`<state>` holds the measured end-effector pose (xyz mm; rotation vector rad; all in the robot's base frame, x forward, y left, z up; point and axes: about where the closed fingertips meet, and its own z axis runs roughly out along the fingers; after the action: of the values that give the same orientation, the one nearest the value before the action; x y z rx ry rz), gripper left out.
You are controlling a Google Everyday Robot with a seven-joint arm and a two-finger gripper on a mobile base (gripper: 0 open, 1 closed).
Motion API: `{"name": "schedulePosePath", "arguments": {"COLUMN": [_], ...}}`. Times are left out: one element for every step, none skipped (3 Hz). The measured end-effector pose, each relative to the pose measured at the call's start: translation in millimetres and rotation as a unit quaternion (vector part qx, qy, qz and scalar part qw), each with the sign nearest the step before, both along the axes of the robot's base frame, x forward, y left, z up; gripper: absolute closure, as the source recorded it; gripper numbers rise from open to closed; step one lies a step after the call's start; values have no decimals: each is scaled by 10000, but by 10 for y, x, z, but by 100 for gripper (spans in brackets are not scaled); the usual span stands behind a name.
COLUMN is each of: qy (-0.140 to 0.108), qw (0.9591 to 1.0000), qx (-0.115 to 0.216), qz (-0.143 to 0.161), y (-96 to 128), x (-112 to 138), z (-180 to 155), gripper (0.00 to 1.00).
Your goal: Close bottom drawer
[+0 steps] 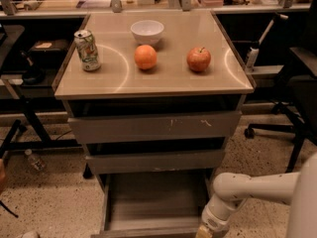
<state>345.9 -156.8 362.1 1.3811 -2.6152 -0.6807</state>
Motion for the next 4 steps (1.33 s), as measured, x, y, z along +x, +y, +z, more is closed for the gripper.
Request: {"name": "schedulePosePath", "arguments": {"qy": [123, 300, 327, 366], "qw": [9995, 9980, 9979, 9964], "qx": [201, 380, 402, 520], "qz": [-197, -396, -394, -564], "y": [45, 106, 118, 188], "x": [106, 93, 77, 106], "z": [-595, -1028, -1048, -1309], "gripper": [100, 100, 100, 100]}}
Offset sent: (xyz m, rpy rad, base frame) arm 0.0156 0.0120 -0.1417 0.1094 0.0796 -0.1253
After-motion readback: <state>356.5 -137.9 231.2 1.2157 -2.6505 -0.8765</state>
